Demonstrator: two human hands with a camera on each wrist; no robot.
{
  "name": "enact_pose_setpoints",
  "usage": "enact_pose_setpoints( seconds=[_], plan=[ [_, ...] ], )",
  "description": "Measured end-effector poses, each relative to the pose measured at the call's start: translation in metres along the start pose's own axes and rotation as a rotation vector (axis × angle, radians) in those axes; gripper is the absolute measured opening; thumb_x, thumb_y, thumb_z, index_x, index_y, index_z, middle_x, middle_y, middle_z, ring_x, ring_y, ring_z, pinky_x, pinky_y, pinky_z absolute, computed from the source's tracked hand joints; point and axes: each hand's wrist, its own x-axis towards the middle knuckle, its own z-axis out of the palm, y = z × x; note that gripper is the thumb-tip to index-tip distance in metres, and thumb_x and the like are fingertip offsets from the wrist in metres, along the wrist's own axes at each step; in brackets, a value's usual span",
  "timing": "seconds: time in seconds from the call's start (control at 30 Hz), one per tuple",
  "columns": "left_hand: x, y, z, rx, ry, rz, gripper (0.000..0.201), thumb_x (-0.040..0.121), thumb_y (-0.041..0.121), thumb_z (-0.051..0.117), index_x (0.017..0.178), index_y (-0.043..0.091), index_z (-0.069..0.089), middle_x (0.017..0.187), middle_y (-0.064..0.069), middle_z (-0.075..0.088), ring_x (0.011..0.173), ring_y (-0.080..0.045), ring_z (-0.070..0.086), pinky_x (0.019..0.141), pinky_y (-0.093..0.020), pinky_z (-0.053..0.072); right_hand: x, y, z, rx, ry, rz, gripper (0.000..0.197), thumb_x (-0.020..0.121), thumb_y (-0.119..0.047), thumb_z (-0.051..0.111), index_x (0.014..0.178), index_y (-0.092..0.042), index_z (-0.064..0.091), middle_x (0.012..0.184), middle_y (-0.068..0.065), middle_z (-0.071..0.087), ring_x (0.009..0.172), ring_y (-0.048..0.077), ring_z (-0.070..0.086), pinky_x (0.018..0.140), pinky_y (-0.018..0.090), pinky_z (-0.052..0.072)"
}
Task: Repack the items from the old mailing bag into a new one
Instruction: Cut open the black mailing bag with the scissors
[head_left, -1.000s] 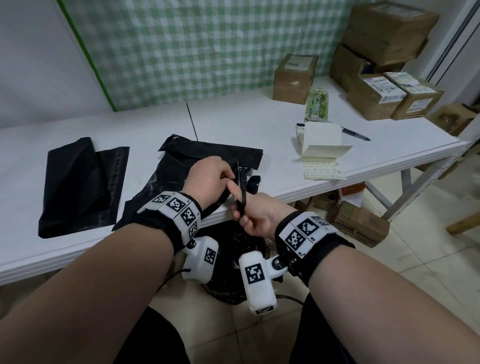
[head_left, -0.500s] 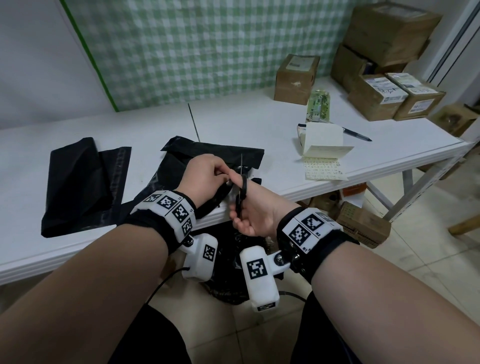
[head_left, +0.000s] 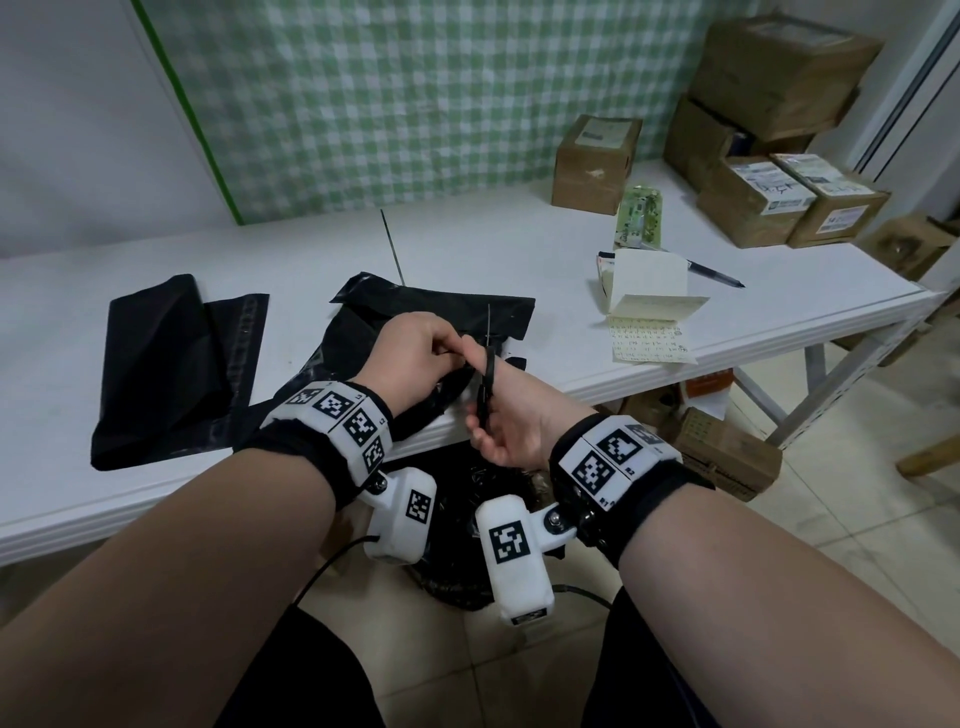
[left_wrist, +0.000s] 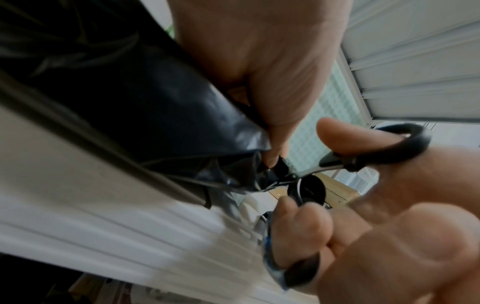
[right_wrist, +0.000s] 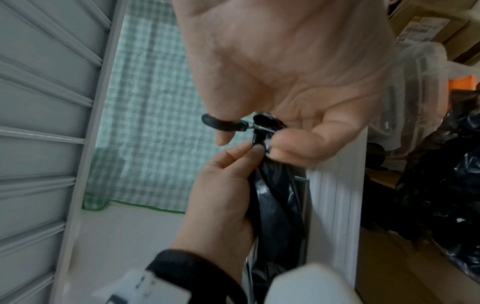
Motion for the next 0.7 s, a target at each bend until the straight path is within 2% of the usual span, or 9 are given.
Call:
enact_pose_setpoints(
  seconds=[0.07, 0.2, 0.23, 0.3, 0.4, 0.47, 0.53, 0.63, 0.7],
  plan=[
    [0.0003, 0.0011, -0.0007, 0.01, 0.002, -0.005, 0.007, 0.076, 0.003, 0.067, 0.079, 0.005, 0.072, 0.077, 0.0, 0.056, 0.074, -0.015, 0.053, 0.069, -0.024, 0.041, 0.0024, 0.0028, 0.0043, 0.006, 0.04, -0.022, 0.056, 0.076, -0.074, 0.05, 0.069, -0.018, 0.044, 0.056, -0.003, 0.041, 0.033, 0.006, 0.038, 0.035, 0.009, 0.032],
    [0.0011, 0.0006, -0.0011, -0.022, 0.012, -0.015, 0.01, 0.076, 0.001, 0.066, 0.083, 0.004, 0.074, 0.078, 0.0, 0.058, 0.074, -0.014, 0.053, 0.063, -0.014, 0.038, 0.0061, 0.0072, 0.0073, -0.01, 0.122, -0.069, 0.049, 0.083, -0.064, 0.053, 0.073, -0.017, 0.048, 0.055, -0.002, 0.043, 0.028, 0.002, 0.034, 0.033, 0.008, 0.029],
    [0.0014, 0.0006, -0.0015, -0.021, 0.015, -0.016, 0.011, 0.077, 0.001, 0.067, 0.084, 0.004, 0.074, 0.078, 0.001, 0.058, 0.074, -0.013, 0.053, 0.064, -0.015, 0.037, 0.0065, 0.0074, 0.0069, -0.009, 0.13, -0.074, 0.047, 0.083, -0.063, 0.054, 0.074, -0.017, 0.048, 0.055, -0.002, 0.044, 0.027, 0.002, 0.034, 0.033, 0.008, 0.028],
    [0.0022, 0.0002, -0.002, -0.016, 0.02, -0.024, 0.011, 0.077, 0.002, 0.067, 0.085, 0.004, 0.074, 0.078, 0.001, 0.058, 0.071, -0.012, 0.051, 0.066, -0.017, 0.037, 0.0066, 0.0069, 0.0054, -0.006, 0.132, -0.068, 0.047, 0.081, -0.063, 0.055, 0.075, -0.017, 0.049, 0.055, -0.002, 0.045, 0.027, 0.001, 0.034, 0.033, 0.008, 0.028],
    [0.0034, -0.0026, -0.0022, -0.02, 0.042, -0.053, 0.007, 0.077, 0.006, 0.068, 0.082, 0.008, 0.073, 0.069, 0.007, 0.055, 0.061, -0.002, 0.047, 0.059, -0.008, 0.033, 0.0048, 0.005, 0.0029, -0.01, 0.105, -0.019, 0.051, 0.077, -0.069, 0.055, 0.075, -0.018, 0.047, 0.057, -0.002, 0.045, 0.032, 0.003, 0.037, 0.034, 0.009, 0.033],
    [0.0042, -0.0048, -0.0022, -0.008, 0.049, -0.07, 0.005, 0.078, 0.009, 0.068, 0.08, 0.01, 0.072, 0.063, 0.012, 0.051, 0.059, 0.001, 0.045, 0.057, -0.006, 0.031, 0.0035, 0.0036, 0.0018, -0.012, 0.09, 0.007, 0.054, 0.075, -0.072, 0.055, 0.077, -0.018, 0.046, 0.058, -0.002, 0.044, 0.036, 0.005, 0.038, 0.034, 0.009, 0.035],
    [0.0045, -0.0053, -0.0012, 0.004, 0.039, -0.072, 0.005, 0.078, 0.009, 0.068, 0.079, 0.01, 0.072, 0.063, 0.012, 0.052, 0.058, 0.001, 0.045, 0.055, -0.006, 0.03, 0.0017, 0.0025, 0.0017, 0.008, 0.087, 0.02, 0.056, 0.073, -0.073, 0.056, 0.078, -0.018, 0.045, 0.059, -0.002, 0.043, 0.04, 0.006, 0.038, 0.036, 0.01, 0.036],
    [0.0023, -0.0014, 0.0011, -0.017, 0.014, -0.066, 0.005, 0.078, 0.006, 0.067, 0.078, 0.007, 0.071, 0.072, 0.002, 0.058, 0.054, -0.001, 0.046, 0.052, -0.011, 0.033, -0.0012, 0.0008, 0.003, 0.063, 0.066, 0.039, 0.057, 0.07, -0.073, 0.059, 0.076, -0.018, 0.045, 0.059, -0.003, 0.04, 0.045, 0.007, 0.038, 0.037, 0.01, 0.038],
    [0.0003, 0.0008, 0.0011, -0.02, 0.005, -0.052, 0.005, 0.079, 0.005, 0.067, 0.078, 0.007, 0.071, 0.076, 0.001, 0.058, 0.06, -0.01, 0.049, 0.06, -0.018, 0.037, -0.0025, -0.0015, 0.0044, 0.094, 0.043, 0.055, 0.057, 0.068, -0.073, 0.061, 0.072, -0.019, 0.043, 0.058, -0.004, 0.039, 0.047, 0.007, 0.037, 0.037, 0.011, 0.039]
  ],
)
